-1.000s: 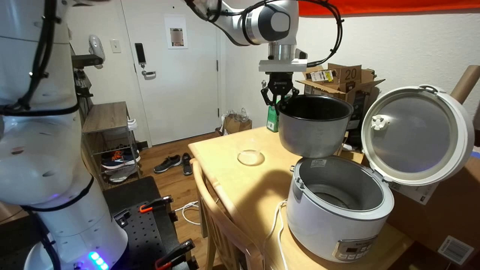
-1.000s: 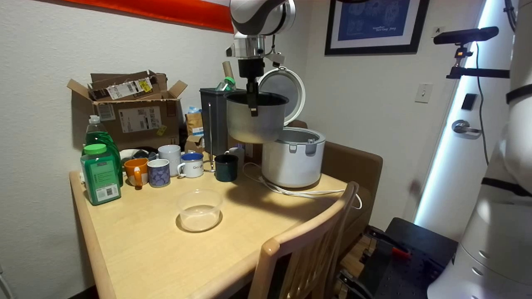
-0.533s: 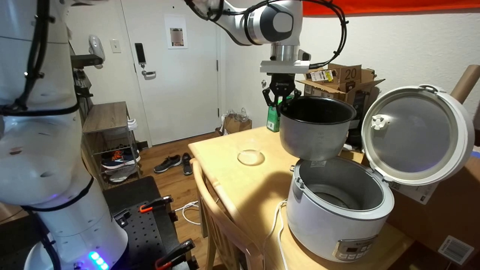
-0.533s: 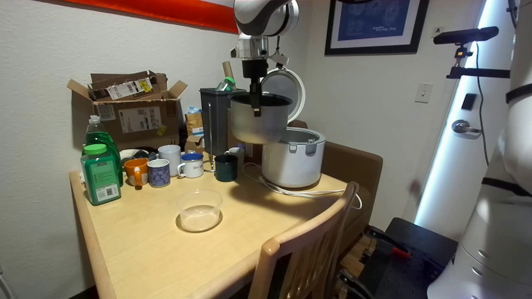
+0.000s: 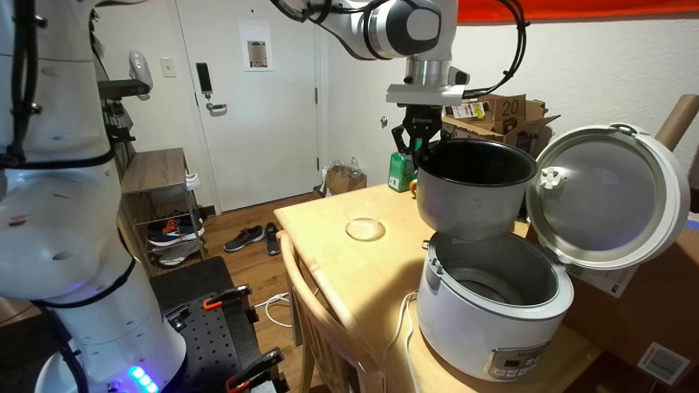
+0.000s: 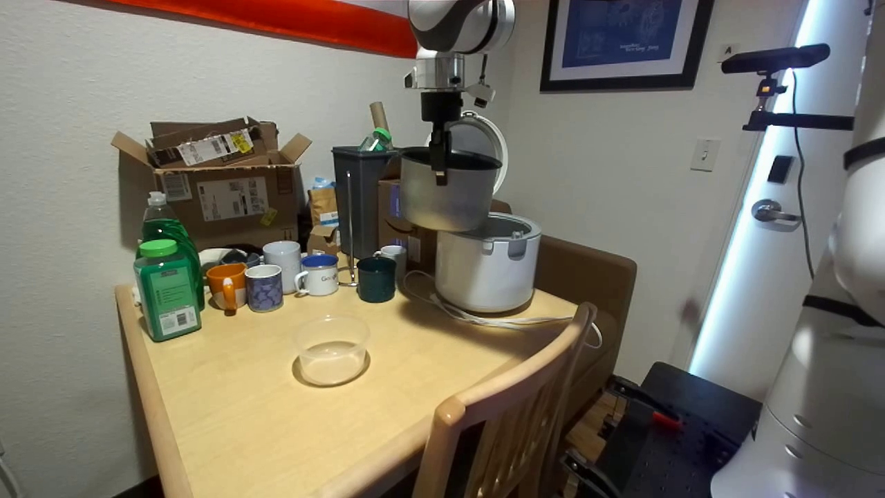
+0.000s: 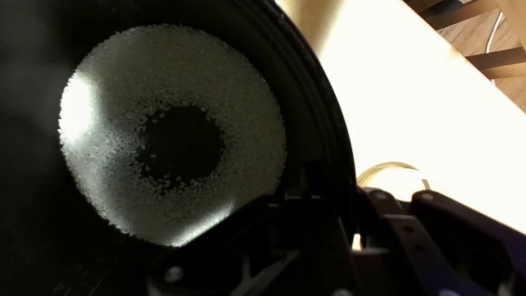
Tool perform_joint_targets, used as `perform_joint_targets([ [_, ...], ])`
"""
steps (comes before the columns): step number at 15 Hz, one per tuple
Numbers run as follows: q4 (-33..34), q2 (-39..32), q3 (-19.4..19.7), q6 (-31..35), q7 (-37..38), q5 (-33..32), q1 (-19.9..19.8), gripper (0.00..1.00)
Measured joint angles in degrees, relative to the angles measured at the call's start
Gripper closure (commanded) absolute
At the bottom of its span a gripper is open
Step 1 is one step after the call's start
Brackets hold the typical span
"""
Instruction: Pick up the transparent bowl, pour its contents in the pot, pick up the pot and put it in the rice cooker
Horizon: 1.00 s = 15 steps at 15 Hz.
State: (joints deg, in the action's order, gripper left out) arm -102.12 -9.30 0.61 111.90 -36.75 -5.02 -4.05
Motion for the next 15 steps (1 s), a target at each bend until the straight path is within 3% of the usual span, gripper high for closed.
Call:
perform_joint_targets([
  [15,0.0,0.1,2.7,0.0,1.8,2.1,-2.6,0.98],
])
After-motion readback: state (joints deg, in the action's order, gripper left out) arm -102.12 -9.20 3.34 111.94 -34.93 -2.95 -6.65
